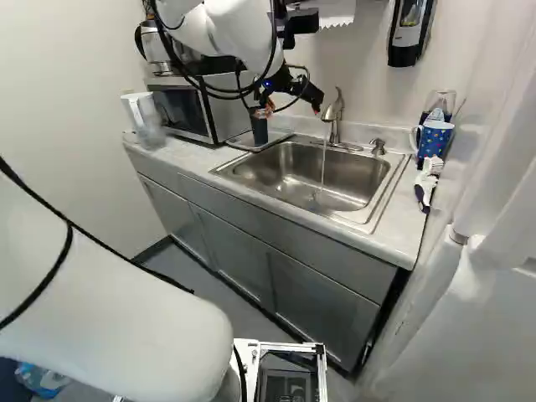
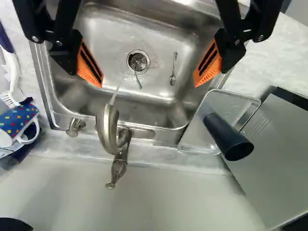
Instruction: Rinse the cup and place it in the tray
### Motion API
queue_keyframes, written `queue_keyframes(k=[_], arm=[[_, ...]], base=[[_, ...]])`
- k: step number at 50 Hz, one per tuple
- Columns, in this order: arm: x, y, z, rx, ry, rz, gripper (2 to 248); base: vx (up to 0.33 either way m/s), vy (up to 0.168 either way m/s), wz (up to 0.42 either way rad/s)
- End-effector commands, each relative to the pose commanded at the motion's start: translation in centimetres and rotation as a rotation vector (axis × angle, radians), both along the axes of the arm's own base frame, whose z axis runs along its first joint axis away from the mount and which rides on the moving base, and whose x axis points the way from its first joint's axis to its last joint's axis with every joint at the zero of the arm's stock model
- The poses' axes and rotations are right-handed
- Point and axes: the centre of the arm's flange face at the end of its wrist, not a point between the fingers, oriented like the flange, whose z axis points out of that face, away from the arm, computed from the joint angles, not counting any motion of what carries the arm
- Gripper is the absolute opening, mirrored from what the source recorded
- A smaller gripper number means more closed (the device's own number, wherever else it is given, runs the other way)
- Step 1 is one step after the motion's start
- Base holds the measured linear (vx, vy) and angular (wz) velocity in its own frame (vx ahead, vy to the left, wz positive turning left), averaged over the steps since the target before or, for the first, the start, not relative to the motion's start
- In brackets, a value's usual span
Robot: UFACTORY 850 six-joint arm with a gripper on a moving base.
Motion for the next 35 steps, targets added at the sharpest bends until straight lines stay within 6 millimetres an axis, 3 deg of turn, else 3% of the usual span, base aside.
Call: queue_keyframes(k=[14,35], arm=[[1.1,0.0,1.6,-0.008,-0.025,0.008,247],[4.3,-0.6,4.2,-0.021,-0.067,0.017,247]], base=[[0.000,0.000,0.000],[0.000,0.000,0.000]])
